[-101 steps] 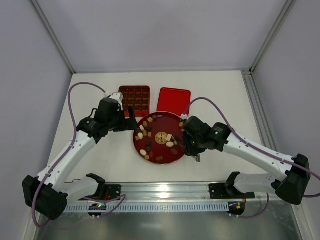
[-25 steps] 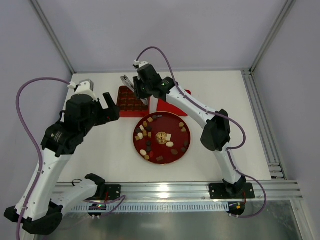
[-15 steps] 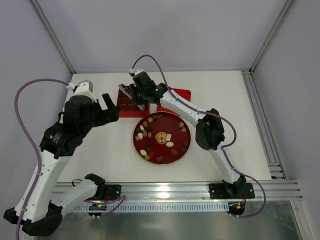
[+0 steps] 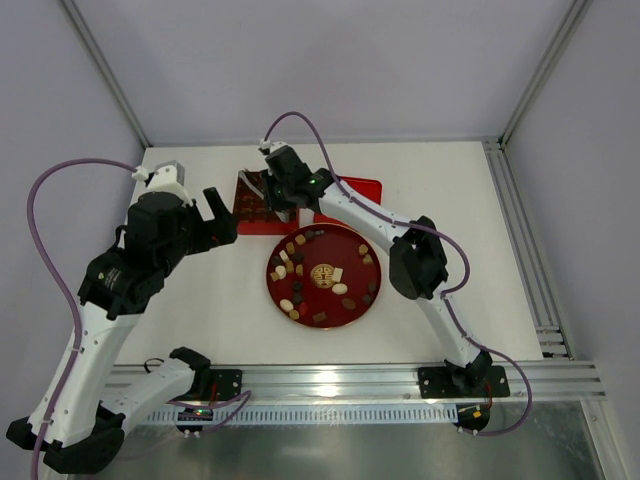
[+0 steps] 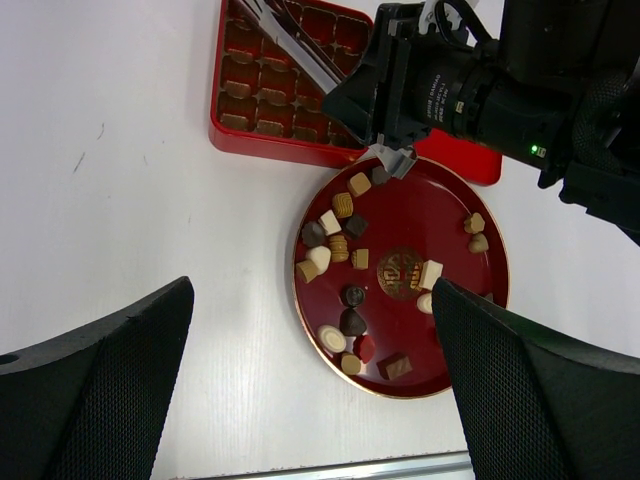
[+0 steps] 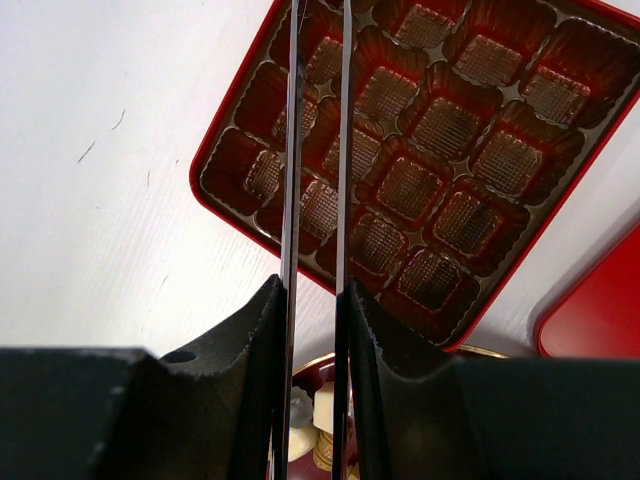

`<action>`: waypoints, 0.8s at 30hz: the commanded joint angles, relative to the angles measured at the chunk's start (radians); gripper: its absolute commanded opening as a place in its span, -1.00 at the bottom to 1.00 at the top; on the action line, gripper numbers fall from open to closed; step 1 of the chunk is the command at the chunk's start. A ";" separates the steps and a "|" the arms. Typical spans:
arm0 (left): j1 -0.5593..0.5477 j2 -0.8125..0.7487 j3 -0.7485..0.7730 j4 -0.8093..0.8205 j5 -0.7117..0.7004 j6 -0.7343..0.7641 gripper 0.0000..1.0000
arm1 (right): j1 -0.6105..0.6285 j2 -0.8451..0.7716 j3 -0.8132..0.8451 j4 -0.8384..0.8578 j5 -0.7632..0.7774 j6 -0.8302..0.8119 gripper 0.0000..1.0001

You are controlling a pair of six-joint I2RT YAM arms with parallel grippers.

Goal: Pack the chocolate

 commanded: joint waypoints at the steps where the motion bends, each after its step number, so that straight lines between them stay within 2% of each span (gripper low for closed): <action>1: 0.000 -0.008 -0.008 0.004 0.000 0.000 1.00 | 0.006 -0.004 0.007 0.054 0.006 0.005 -0.47; 19: 0.000 -0.002 -0.018 0.016 0.008 0.000 0.99 | 0.009 0.004 -0.002 0.032 0.035 -0.010 -0.45; 20: 0.000 -0.003 -0.018 0.017 0.006 0.000 0.99 | 0.009 0.005 -0.002 0.034 0.035 -0.010 -0.38; 24: 0.000 -0.002 -0.021 0.019 0.008 0.000 1.00 | 0.009 0.005 -0.002 0.032 0.035 -0.012 -0.35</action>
